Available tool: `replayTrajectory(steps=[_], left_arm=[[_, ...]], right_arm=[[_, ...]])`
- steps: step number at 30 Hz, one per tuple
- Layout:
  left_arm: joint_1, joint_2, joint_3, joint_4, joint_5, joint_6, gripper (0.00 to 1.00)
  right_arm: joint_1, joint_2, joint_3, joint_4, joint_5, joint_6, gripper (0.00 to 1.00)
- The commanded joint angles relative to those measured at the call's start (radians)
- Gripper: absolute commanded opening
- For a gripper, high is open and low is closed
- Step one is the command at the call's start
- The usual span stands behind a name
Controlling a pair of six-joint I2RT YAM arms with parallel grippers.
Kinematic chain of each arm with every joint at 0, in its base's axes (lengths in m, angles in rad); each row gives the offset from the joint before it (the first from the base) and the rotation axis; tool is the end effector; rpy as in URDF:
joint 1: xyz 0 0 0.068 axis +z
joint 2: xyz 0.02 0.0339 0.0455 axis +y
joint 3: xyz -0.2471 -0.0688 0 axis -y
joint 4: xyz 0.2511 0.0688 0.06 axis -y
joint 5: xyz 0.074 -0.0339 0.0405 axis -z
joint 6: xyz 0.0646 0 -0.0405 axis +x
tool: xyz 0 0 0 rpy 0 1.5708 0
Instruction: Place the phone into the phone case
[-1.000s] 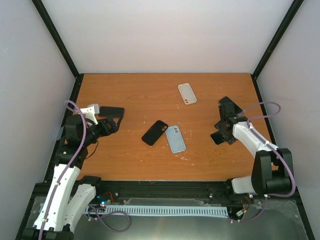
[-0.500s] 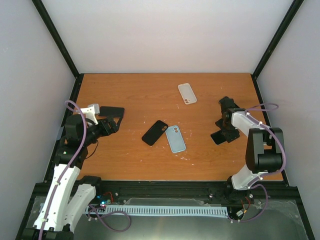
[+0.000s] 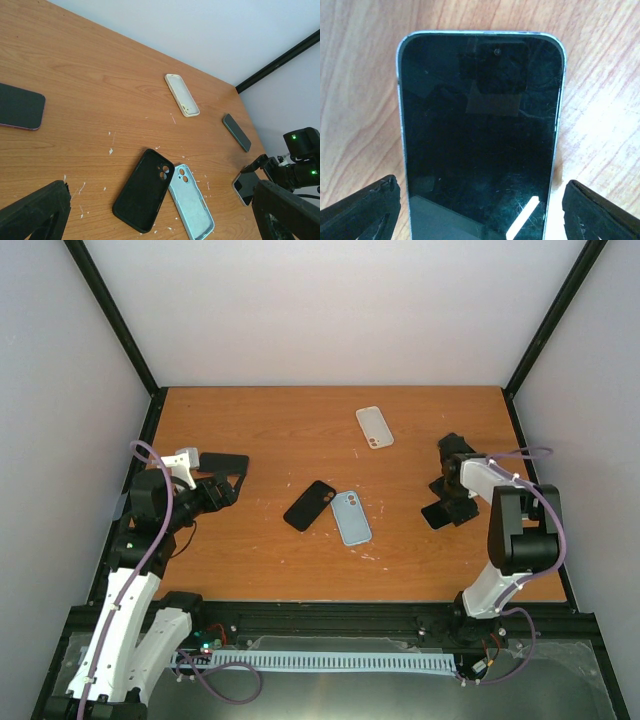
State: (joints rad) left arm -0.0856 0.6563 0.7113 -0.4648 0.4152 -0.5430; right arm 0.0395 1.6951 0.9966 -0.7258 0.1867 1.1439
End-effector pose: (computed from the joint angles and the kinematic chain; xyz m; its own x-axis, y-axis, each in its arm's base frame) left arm 0.1908 -0.0425 0.2850 -0.5708 -0.4256 -0.7022 0.1775 0.7711 -0.6115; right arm 0.3018 -0.0001 0.1072 -0.4200 0.8785 -0.2276 0.8949 0.4425 0.0568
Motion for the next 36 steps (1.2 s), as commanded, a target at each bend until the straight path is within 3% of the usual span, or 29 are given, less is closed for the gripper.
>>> replayTrajectory(steps=[1, 9, 12, 16, 24, 36], left_arm=[[0.008, -0.007, 0.015, 0.014, 0.008, 0.018, 0.99], [0.007, -0.004, 0.007, 0.019, 0.010, 0.011, 0.99], [0.008, 0.006, -0.006, 0.037, 0.040, 0.008, 1.00], [0.007, 0.062, -0.030, 0.085, 0.080, -0.040, 0.95], [0.001, 0.414, -0.094, 0.273, 0.238, -0.103, 0.78], [-0.142, 0.839, 0.014, 0.418, 0.098, -0.044, 0.65]], right_arm=[[-0.011, 0.035, 0.030, -0.029, 0.013, 0.028, 0.87], [-0.015, 0.076, 0.036, -0.036, 0.019, 0.024, 0.83], [-0.015, 0.076, 0.023, -0.017, 0.012, 0.007, 0.72], [-0.015, 0.068, 0.007, -0.001, -0.006, -0.040, 0.65], [-0.004, 0.005, -0.032, 0.053, -0.069, -0.240, 0.53], [0.110, -0.198, -0.177, 0.138, -0.155, -0.423, 0.53]])
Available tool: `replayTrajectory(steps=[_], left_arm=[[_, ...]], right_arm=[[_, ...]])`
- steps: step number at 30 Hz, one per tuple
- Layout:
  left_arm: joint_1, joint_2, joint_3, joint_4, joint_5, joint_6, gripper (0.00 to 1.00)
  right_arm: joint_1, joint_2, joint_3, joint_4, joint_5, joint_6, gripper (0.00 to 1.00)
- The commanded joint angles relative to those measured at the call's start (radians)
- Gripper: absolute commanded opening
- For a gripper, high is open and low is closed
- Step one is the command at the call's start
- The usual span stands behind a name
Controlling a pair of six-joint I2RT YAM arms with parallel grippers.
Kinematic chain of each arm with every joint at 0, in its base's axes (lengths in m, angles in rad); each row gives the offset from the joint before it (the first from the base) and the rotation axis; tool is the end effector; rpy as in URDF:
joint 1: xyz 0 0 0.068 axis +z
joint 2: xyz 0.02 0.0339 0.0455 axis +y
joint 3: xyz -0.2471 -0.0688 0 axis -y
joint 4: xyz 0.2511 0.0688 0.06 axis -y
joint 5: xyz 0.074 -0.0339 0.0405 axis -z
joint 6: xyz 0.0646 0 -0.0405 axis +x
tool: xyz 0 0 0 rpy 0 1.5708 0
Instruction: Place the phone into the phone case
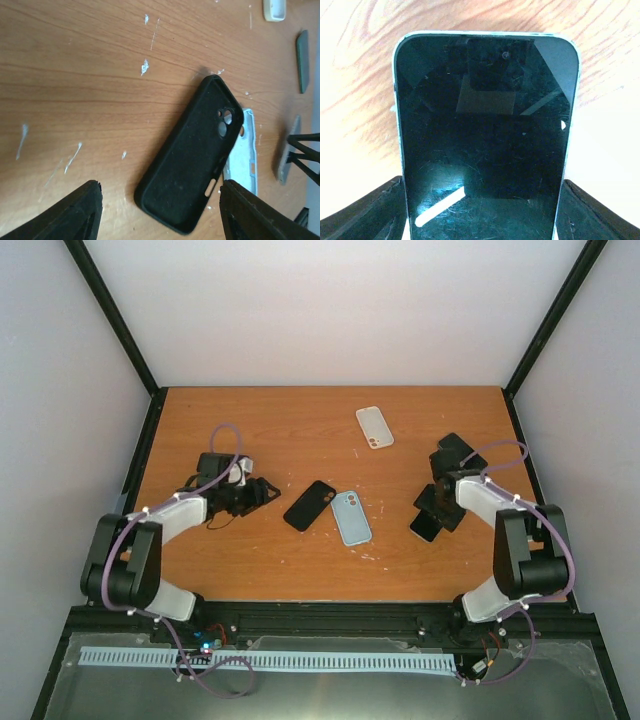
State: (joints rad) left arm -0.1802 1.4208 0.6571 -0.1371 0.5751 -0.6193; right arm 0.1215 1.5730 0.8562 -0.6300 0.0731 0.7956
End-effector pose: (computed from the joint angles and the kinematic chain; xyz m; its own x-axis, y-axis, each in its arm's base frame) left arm 0.2746 -0.0857 0.1270 -0.9081 -0.3297 -0.2582 -0.0546 0.7045 -0.7076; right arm 0.2785 0.0293 0.1059 -0.7522 0.6258 -0.2063 0.6180 0.7786 0.1088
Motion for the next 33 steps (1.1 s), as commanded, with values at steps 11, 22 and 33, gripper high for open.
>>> replayTrajectory(steps=[11, 22, 33], left_arm=[[-0.174, 0.403, 0.204, 0.067, -0.121, 0.089, 0.60], [-0.258, 0.347, 0.112, 0.063, -0.183, 0.029, 0.27], [-0.276, 0.290, 0.061, 0.045, -0.207, -0.012, 0.04]], right_arm=[[0.186, -0.216, -0.084, 0.018, -0.060, -0.090, 0.53], [0.233, -0.398, -0.144, 0.057, -0.136, -0.094, 0.53], [0.294, -0.478, -0.136, 0.055, -0.164, -0.078, 0.53]])
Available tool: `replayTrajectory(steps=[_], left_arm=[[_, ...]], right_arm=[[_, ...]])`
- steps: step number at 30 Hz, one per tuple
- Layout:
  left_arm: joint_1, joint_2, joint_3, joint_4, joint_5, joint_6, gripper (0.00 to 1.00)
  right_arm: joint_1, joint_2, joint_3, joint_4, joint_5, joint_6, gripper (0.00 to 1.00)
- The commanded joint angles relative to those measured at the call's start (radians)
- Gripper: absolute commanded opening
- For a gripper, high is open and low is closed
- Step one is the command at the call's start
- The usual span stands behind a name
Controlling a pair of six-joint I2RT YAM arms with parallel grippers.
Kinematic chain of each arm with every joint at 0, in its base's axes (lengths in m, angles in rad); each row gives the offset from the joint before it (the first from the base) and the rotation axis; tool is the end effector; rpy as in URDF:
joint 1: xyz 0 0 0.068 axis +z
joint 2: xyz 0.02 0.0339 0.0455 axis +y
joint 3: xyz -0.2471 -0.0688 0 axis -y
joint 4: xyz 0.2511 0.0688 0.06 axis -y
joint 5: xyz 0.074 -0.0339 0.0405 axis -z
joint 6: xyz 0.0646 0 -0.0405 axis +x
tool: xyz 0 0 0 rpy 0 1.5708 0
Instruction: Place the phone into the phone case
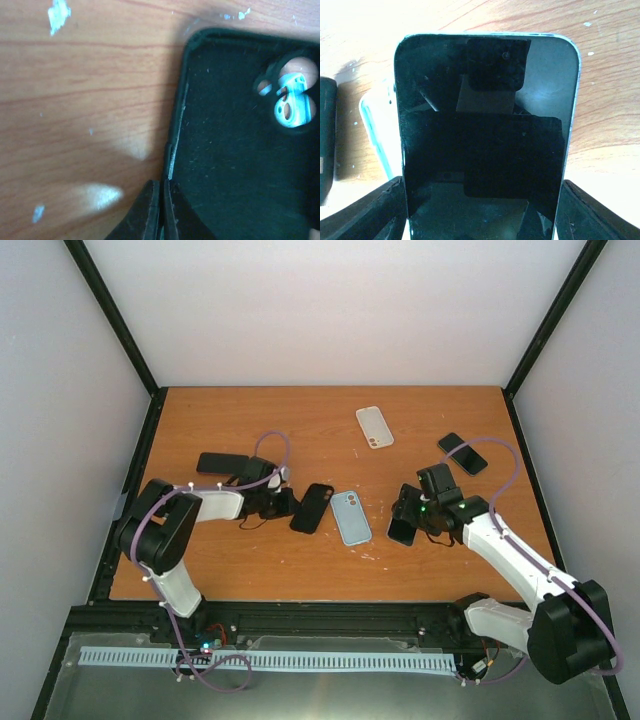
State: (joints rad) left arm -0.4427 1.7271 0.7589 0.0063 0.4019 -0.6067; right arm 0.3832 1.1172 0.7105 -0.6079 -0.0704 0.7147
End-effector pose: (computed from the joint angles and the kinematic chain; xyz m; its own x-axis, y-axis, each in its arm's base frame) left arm 0.2842 -0.1627 0.0753 -0.9490 -0.1308 -0.2869 0.0674 0.8048 -0.5897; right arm 0.2201 0.0936 0.1738 -0.8619 0.3574 -0.3596 0.2085 0.8964 0.3911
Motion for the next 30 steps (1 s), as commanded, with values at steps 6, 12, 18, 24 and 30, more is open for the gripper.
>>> replayTrajectory(steps=[6, 12, 18, 24, 30], left_arm=[[-0.029, -0.101, -0.086, -0.130, -0.021, -0.095, 0.00], [-0.086, -0.169, -0.119, -0.212, -0.063, -0.210, 0.00], [-0.119, -0.252, -0.208, -0.176, -0.042, -0.319, 0.02], [-0.130, -0.294, -0.273, -0.067, 0.061, -0.374, 0.21], [-0.107, -0.372, -0.289, -0.028, 0.083, -0.379, 0.45]], right_arm=[[0.114, 0.000, 0.013, 0.082, -0.027, 0.035, 0.53], [0.197, 0.053, 0.059, 0.108, -0.015, 0.062, 0.53], [0.260, 0.080, 0.092, 0.140, -0.014, 0.095, 0.53], [0.328, 0.105, 0.105, 0.205, -0.012, 0.127, 0.53], [0.395, 0.168, 0.151, 0.274, -0.010, 0.127, 0.53]])
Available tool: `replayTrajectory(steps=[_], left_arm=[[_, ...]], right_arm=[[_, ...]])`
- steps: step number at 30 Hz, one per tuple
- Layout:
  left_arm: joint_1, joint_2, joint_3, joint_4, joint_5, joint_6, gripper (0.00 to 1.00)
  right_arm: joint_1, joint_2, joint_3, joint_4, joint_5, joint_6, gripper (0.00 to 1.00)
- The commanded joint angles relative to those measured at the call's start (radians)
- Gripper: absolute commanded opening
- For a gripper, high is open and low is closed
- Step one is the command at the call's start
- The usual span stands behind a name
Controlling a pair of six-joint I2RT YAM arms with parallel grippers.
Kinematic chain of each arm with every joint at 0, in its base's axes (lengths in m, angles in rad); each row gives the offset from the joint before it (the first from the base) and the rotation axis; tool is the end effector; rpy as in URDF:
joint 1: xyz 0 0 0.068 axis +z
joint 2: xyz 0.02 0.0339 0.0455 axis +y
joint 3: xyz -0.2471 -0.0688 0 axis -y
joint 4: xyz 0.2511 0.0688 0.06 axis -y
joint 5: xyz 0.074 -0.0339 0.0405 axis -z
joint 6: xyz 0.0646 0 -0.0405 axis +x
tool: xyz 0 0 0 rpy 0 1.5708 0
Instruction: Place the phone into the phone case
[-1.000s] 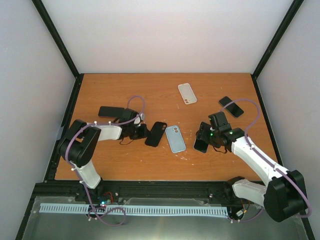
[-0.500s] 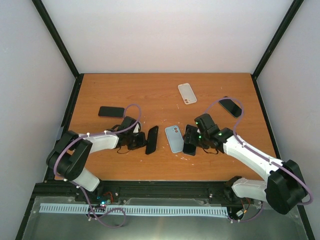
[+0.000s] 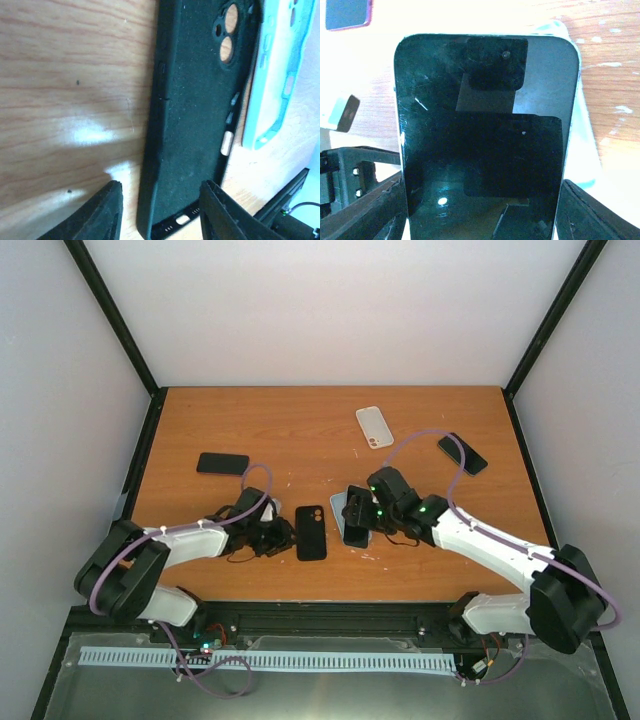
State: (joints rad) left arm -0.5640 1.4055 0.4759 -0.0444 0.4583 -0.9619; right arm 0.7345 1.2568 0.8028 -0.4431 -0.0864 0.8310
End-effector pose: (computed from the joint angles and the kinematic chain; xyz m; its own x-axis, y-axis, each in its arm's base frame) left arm 0.1975 -0.1587 0.0828 -0.9654 -0.2598 -0.0213 -0.1790 0.7202 -0.6703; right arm 0.2055 0.1931 0.1842 -0.9137 0.1664 -0.3708 -0.0487 0.8610 0.5063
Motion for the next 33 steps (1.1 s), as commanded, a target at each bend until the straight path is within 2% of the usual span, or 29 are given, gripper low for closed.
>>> replayTrajectory(steps=[1, 4, 7, 12, 19, 33], left_arm=[[0.036, -0.076, -0.014, 0.028, 0.040, -0.021, 0.48], [0.126, -0.161, -0.052, 0.049, 0.091, -0.015, 0.58], [0.173, -0.257, -0.037, -0.009, 0.075, 0.010, 0.77], [0.253, -0.378, -0.007, -0.103, 0.053, 0.035, 0.99], [0.295, -0.480, 0.013, -0.214, -0.017, 0.055, 1.00], [0.296, -0.497, 0.001, -0.234, -0.030, 0.078, 0.99]], right_arm=[[0.056, 0.043, 0.069, 0.131, 0.002, 0.002, 0.53], [0.083, 0.092, 0.093, 0.187, -0.030, -0.021, 0.54], [0.098, 0.161, 0.112, 0.240, -0.063, -0.040, 0.54], [0.119, 0.271, 0.165, 0.282, -0.098, -0.048, 0.54], [0.150, 0.405, 0.246, 0.284, -0.100, -0.052, 0.53], [0.164, 0.541, 0.272, 0.264, -0.095, -0.012, 0.53]])
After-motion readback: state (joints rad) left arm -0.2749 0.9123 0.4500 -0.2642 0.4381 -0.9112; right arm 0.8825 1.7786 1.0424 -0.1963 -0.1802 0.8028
